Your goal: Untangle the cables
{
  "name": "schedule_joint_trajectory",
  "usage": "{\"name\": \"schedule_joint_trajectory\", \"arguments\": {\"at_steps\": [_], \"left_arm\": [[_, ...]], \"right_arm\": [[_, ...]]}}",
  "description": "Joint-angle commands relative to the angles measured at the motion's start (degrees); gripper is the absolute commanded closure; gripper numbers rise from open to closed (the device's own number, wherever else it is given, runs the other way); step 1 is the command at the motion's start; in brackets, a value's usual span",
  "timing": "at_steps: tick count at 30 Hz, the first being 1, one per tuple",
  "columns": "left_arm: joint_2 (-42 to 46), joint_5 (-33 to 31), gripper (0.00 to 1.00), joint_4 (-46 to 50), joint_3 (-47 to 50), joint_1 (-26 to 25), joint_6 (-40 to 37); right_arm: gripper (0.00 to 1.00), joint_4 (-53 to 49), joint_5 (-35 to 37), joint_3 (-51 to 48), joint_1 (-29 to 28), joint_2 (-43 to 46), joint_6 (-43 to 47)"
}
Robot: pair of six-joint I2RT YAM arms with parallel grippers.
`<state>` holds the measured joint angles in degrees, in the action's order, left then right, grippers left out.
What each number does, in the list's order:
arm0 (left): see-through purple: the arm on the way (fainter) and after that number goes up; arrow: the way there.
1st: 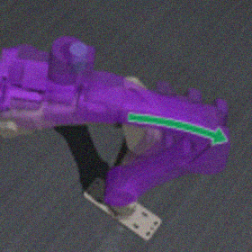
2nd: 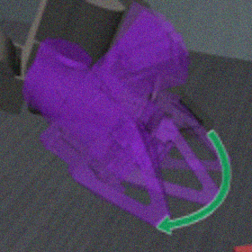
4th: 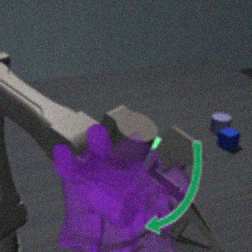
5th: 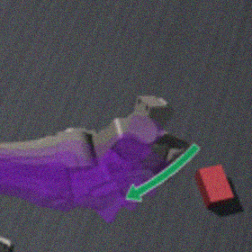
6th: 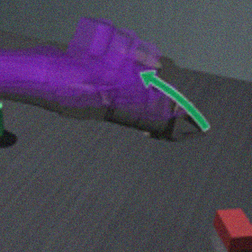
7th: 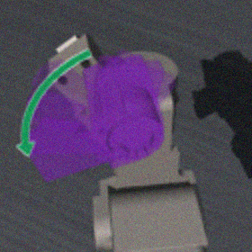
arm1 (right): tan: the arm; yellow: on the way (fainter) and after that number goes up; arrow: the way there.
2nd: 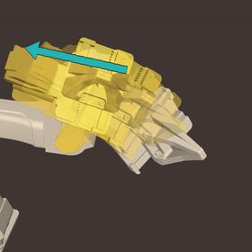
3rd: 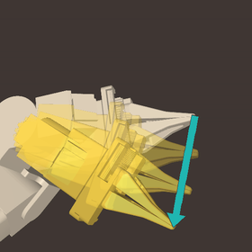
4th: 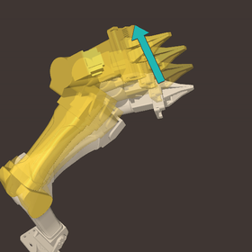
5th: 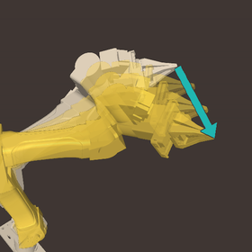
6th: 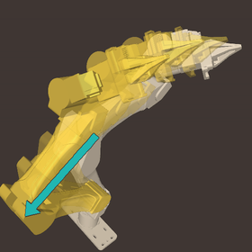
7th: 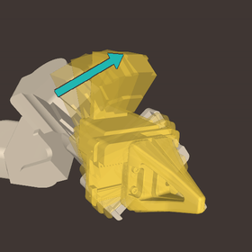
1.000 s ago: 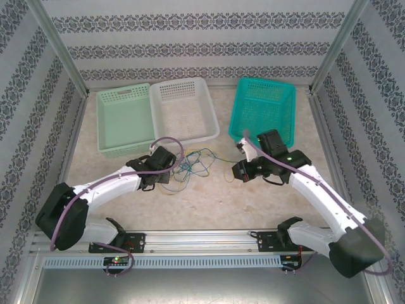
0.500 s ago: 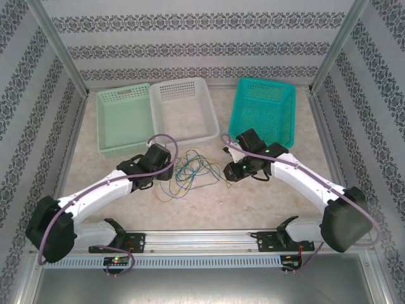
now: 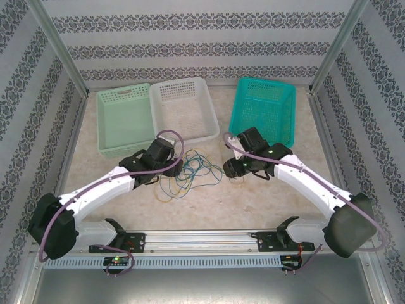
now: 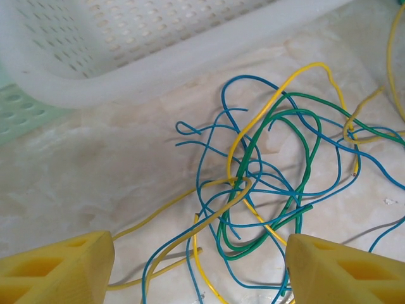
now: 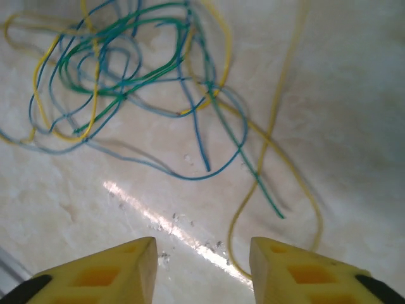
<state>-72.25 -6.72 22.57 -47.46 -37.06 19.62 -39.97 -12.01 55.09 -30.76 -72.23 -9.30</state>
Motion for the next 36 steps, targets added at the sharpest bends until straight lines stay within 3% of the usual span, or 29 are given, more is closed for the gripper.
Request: {"name": "schedule_joint_trajectory", "arguments": {"at_steps": [1,4,9,17,22,27,32,36], "left_arm": [[-2.37,2.49,0.28,-3.32,-3.33,-1.48,-2.01],[-4.62,2.84,0.29,-3.40,-5.54,-2.46,-2.67],[-6.44,2.55,0.29,-4.96,-5.71,-3.37,-2.90],[-7.03,1.82,0.28,-5.83,-5.19,-3.48,-3.52],[-7.43,1.52,0.27,-6.16,-5.32,-3.46,-3.90],[-7.89,1.71,0.27,-6.10,-5.37,-3.46,-4.24],[-7.99,1.35,0.27,-6.29,-5.53,-3.46,-4.72],[-8.87,1.07,0.26,-6.52,-5.80,-3.46,-4.76]], "right_arm": [[0.54,-4.18,1.91,0.38,5.51,-4.39,-3.62],[0.52,-6.02,-0.84,0.07,9.93,-8.44,-7.55],[0.50,-4.58,-4.03,-2.52,12.25,-9.23,-11.61],[0.50,-3.19,-9.84,-5.42,11.86,-14.57,-12.90],[0.52,-3.56,-7.20,-5.53,10.32,-18.52,-13.52],[0.60,-2.57,-6.86,-5.00,10.29,-20.00,-13.73],[1.00,-3.32,-5.90,-3.96,10.09,-19.29,-13.30],[1.00,-9.55,3.08,0.23,8.25,-11.17,-12.06]]}}
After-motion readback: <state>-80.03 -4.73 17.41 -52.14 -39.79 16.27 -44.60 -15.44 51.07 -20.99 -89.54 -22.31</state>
